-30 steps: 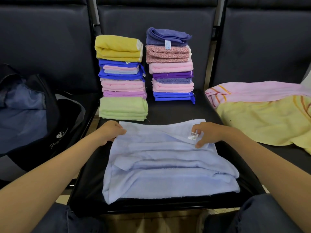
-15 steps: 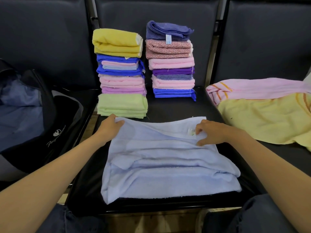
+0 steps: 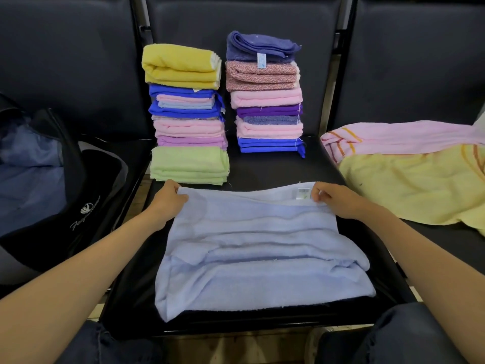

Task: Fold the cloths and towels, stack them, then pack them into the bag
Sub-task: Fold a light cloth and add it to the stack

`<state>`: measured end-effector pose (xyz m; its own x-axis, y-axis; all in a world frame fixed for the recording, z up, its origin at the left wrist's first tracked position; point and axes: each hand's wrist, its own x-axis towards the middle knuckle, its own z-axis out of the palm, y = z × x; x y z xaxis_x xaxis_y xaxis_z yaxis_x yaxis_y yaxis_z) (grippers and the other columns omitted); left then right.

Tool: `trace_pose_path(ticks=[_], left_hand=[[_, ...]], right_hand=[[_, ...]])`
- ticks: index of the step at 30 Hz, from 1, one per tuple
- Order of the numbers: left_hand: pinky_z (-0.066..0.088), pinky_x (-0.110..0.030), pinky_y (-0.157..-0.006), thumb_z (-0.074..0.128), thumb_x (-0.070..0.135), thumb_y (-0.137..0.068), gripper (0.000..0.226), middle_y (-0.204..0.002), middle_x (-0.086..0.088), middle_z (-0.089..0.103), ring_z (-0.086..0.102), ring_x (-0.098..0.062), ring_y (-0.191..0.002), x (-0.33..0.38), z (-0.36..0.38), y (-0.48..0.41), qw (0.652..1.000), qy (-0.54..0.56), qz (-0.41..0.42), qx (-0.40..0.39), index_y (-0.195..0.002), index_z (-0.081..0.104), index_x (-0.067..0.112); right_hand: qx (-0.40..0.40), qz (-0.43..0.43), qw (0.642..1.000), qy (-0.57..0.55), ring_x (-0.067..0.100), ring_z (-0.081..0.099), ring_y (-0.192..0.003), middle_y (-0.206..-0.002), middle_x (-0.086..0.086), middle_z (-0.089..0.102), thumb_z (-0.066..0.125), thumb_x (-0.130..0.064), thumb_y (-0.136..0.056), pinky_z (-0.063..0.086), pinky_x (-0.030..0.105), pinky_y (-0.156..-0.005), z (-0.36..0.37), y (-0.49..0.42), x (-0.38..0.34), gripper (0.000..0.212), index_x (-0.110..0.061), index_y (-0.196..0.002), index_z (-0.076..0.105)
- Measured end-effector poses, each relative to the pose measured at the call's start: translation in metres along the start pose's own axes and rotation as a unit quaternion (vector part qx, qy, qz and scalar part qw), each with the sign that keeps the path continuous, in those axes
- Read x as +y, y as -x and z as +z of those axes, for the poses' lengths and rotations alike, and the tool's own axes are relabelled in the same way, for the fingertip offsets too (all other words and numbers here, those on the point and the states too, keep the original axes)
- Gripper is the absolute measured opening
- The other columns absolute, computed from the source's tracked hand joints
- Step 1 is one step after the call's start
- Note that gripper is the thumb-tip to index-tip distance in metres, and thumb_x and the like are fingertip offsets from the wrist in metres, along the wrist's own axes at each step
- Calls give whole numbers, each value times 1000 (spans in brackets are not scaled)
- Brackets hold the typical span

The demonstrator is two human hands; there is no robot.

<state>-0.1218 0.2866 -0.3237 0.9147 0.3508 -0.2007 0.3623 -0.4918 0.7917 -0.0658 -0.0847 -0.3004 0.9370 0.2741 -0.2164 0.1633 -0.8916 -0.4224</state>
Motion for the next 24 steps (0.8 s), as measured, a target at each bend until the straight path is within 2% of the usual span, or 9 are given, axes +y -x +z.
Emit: trace_pose_path(ticks=[2,5,9,12,14,17,20,22,24], left_hand=[[36,-24,-55,52,9,-95,18,-81,-2,43,42,-12,-67,1,2,-1,1000,2,-2,11,-103,36,9],[32,-23,-53,52,6,-94,23,-78,-1,39,36,-12,-63,-1,3,-2,1000,-5,13,16,-105,32,11],[46,-29,-65,57,7,-92,16,-89,-6,52,54,-20,-78,-4,-1,-4,1000,11,-2,-23,-103,47,12],[49,-33,-70,53,1,-91,8,-87,-13,58,58,-26,-82,1,-6,-3,997,48,-30,-47,-84,56,4],[52,-34,-70,51,-1,-90,11,-95,-15,62,61,-26,-87,5,-8,-4,993,85,-47,-60,-95,60,0],[55,-38,-72,49,-1,-89,20,-102,-15,64,63,-29,-93,4,-10,-9,993,88,-54,-56,-105,61,-3],[49,-37,-69,50,5,-88,9,-85,-12,56,55,-27,-79,1,-5,-17,999,17,-27,-7,-81,54,5],[37,-25,-60,50,8,-92,25,-72,-4,45,42,-17,-65,1,1,-20,998,-46,11,35,-69,42,10],[27,-23,-52,50,9,-95,32,-68,0,40,37,-17,-63,-1,7,-21,991,-84,68,76,-66,38,13]], right_hand=[[-3,79,987,-137,20,53,-78,-94,7,58,40,2,-93,46,21,-67,0,-4,-2,34,-16,-73,60],[-67,147,948,-276,20,59,-86,-101,11,61,56,-4,-90,50,29,-75,-7,-1,-5,10,-1,-95,64],[1,92,978,-187,13,53,-84,-92,0,56,73,-11,-81,44,20,-66,-4,0,1,14,-11,-88,61],[24,76,980,-182,17,56,-88,-94,-1,58,65,-20,-90,48,26,-77,-5,-4,0,6,-16,-88,60],[26,83,987,-137,19,57,-83,-93,3,59,53,-30,-96,48,29,-79,-8,-6,-2,17,-14,-94,60],[65,89,992,-59,18,53,-68,-82,7,57,48,-35,-98,43,26,-65,-7,-15,-8,28,-11,-87,55],[101,89,991,-9,22,50,-77,-85,9,55,51,-33,-97,35,29,-70,1,-30,-10,28,-10,-80,50],[119,88,989,21,24,51,-83,-95,9,54,52,-31,-96,36,30,-73,9,-36,-11,24,-12,-81,50],[140,79,985,63,27,56,-94,-119,12,49,49,-31,-98,43,34,-81,19,-39,-9,24,-9,-103,55]])
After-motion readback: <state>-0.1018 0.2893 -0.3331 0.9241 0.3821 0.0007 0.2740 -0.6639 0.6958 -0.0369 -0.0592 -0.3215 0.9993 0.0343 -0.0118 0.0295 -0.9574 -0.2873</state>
